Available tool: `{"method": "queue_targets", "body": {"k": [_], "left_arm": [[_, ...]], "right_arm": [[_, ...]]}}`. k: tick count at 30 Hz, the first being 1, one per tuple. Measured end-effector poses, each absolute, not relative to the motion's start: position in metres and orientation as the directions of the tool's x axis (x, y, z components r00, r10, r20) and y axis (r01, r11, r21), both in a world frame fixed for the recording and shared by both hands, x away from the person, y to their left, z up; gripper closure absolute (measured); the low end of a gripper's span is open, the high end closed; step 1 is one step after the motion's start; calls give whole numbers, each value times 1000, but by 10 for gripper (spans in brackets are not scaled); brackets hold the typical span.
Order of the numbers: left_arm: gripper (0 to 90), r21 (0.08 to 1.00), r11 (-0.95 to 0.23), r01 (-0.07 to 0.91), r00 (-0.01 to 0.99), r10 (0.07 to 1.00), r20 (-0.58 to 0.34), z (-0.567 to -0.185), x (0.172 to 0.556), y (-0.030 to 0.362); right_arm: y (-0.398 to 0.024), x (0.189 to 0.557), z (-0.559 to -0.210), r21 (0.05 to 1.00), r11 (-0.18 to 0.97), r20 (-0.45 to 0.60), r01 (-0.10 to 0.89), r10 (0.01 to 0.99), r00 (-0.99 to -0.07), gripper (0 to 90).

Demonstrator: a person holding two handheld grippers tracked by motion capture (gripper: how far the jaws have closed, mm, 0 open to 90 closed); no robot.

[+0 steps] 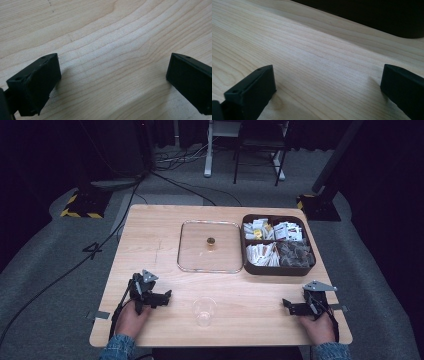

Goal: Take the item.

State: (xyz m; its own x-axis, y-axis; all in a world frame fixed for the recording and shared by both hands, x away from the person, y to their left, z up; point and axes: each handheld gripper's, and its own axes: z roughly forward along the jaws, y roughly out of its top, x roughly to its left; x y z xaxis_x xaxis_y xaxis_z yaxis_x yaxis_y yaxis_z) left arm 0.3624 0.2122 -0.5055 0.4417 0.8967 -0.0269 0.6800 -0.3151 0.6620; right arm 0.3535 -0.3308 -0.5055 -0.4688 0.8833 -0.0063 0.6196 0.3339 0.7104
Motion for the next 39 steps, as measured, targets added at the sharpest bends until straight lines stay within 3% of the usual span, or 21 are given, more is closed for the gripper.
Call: {"method": "queue_targets", "body": {"k": [21, 27, 28, 32, 39], "left_arm": [[0, 663, -316, 679, 442, 897, -25, -505, 363, 212], [0, 663, -320, 677, 445, 895, -21, -505, 363, 213], [0, 662, -319, 678, 445, 895, -23, -505, 363, 213], [0, 663, -315, 679, 442, 896, -27, -506, 364, 213], [0, 662, -323, 677, 448, 894, -22, -505, 366, 214]], "right_arm": [[-330, 353, -506, 713, 333, -6, 617, 883, -469, 9], [-332, 351, -504, 722, 322, -3, 613, 887, -461, 83], [-334, 350, -503, 727, 321, -2, 606, 885, -466, 172], [-338, 349, -499, 726, 320, 18, 608, 876, -482, 272], [-337, 344, -492, 720, 307, 60, 622, 865, -498, 301]]}}
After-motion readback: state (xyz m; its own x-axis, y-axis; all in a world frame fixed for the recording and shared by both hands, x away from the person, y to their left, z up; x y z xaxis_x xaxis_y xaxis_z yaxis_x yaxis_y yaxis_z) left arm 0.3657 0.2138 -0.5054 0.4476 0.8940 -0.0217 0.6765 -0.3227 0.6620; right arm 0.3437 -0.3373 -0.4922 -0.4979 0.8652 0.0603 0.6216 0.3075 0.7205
